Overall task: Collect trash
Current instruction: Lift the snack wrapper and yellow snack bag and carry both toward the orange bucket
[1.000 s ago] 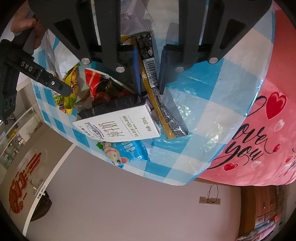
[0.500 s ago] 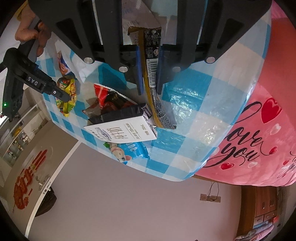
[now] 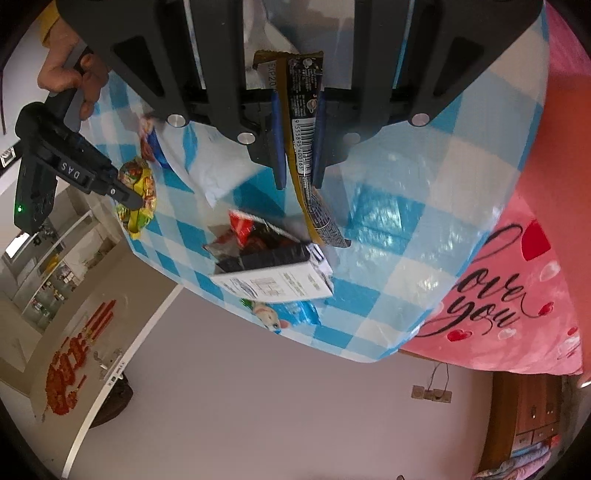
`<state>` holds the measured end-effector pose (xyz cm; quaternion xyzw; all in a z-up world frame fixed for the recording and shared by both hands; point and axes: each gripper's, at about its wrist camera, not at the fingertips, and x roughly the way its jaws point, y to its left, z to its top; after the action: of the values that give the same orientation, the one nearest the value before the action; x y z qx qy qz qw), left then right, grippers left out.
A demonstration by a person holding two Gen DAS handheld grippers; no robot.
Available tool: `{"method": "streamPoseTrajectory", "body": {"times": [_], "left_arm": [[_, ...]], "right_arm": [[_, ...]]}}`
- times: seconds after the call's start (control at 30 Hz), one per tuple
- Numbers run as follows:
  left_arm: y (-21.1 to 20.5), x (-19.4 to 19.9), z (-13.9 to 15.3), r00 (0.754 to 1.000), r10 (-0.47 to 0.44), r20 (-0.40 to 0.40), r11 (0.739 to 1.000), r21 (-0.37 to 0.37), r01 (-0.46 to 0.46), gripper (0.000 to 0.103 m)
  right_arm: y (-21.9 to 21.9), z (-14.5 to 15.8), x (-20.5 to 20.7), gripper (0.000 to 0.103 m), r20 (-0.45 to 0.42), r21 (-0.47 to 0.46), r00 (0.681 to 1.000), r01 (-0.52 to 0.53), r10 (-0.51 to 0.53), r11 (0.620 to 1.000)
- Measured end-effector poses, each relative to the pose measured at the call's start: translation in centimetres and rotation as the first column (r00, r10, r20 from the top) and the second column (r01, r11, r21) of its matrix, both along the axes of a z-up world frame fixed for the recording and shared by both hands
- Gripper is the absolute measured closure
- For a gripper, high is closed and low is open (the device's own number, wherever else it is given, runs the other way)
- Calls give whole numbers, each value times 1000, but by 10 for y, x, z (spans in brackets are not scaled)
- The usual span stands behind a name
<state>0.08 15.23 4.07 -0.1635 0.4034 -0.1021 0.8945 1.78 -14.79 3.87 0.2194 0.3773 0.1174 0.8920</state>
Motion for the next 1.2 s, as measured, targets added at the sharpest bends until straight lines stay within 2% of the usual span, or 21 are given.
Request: {"method": "streamPoseTrajectory", "body": {"times": [0.17, 0.3, 0.47, 0.67, 0.7, 0.77, 0.87, 1.0, 1.2], "left_arm": [[-3, -23, -7, 999, -33, -30, 999, 11, 33, 88], [-6, -29, -11, 998, -49, -46, 998, 47, 51, 87], [-12, -22, -20, 995, -57, -78, 994, 91, 64, 69], [-15, -11, -28, 995, -44, -85, 991, 120, 54, 69], [-14, -11, -28, 996, -41, -84, 992, 117, 51, 69], [-14, -11, -29, 996, -34, -84, 992, 119, 44, 81], [-11, -14, -30, 996, -24, -83, 993, 117, 33, 88], [-6, -20, -29, 997, -8, -83, 994, 108, 16, 90], [2, -40, -15, 999, -6, -37, 996, 89, 9, 91]], "right_arm": [[-8, 7, -25, 77, 18, 16, 1000, 9, -10, 1000], [-15, 8, -45, 77, 22, 28, 1000, 16, -16, 999], [-20, 6, -68, 77, 13, 22, 1000, 10, -10, 1000], [-24, 1, -91, 77, -4, 12, 1000, 6, -6, 1000], [-25, 0, -93, 77, -7, 11, 1000, 6, -6, 1000], [-25, -2, -97, 77, -16, 8, 1000, 4, -4, 1000], [-24, -4, -102, 77, -26, 15, 1000, 0, 0, 1000], [-18, -3, -105, 77, -31, 14, 999, -15, 16, 1000], [-1, 0, -110, 77, -40, 22, 998, -54, 55, 998]]}}
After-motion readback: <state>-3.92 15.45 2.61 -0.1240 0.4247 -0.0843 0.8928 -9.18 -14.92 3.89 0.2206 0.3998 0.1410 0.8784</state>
